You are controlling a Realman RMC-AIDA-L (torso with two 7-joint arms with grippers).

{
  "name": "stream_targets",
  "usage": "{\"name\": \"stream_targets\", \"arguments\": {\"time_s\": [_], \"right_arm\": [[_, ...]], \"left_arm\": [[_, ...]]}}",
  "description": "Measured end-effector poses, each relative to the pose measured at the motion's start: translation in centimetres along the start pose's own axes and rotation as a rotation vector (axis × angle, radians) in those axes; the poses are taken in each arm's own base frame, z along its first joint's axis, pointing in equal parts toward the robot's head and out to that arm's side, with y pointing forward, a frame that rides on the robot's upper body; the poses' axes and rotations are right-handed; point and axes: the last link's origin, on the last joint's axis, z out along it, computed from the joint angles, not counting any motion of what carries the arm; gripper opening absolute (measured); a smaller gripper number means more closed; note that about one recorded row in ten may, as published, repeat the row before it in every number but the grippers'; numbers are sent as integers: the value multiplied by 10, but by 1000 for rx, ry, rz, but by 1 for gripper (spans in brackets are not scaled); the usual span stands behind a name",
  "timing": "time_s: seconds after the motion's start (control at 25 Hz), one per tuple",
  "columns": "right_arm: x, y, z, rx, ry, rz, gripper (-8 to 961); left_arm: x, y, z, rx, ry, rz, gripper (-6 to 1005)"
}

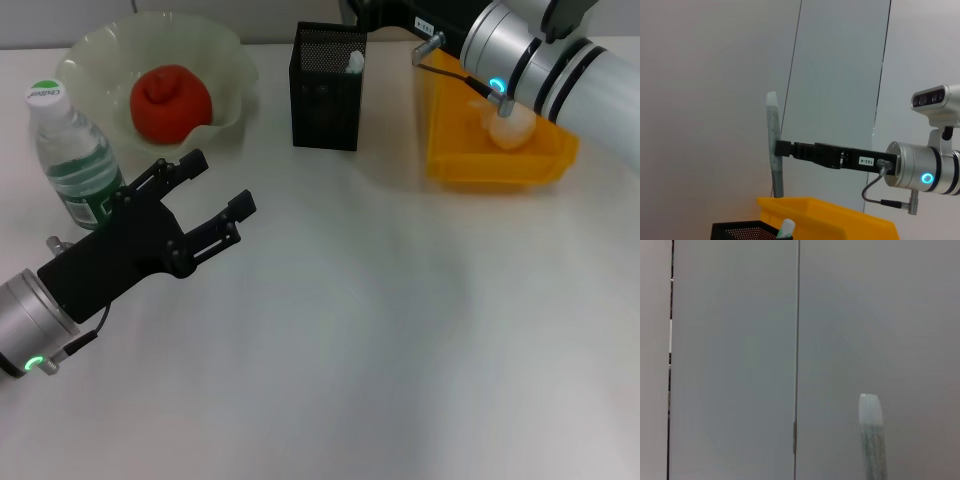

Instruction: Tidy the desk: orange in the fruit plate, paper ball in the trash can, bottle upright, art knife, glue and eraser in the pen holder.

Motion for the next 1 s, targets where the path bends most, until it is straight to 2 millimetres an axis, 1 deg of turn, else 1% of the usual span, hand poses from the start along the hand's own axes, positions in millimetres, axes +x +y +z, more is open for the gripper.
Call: {"name": "stream_targets", "arguments": {"time_s": [0.48,0.56,0.8,1.0], "right_arm": [[0,1,0,-4,0,-2,266],[-1,1,0,-5,-3,-3,464],[-1,1,0,-4,-8,1,633],[-1,0,-1,1,-9,20,746]], "left_arm": [[1,-1,1,-1,-1,3,813],[1,-1,1,-2,-1,3,813],[1,-1,2,-3,0,4,813],[1,-1,2,-3,0,4,813]]}}
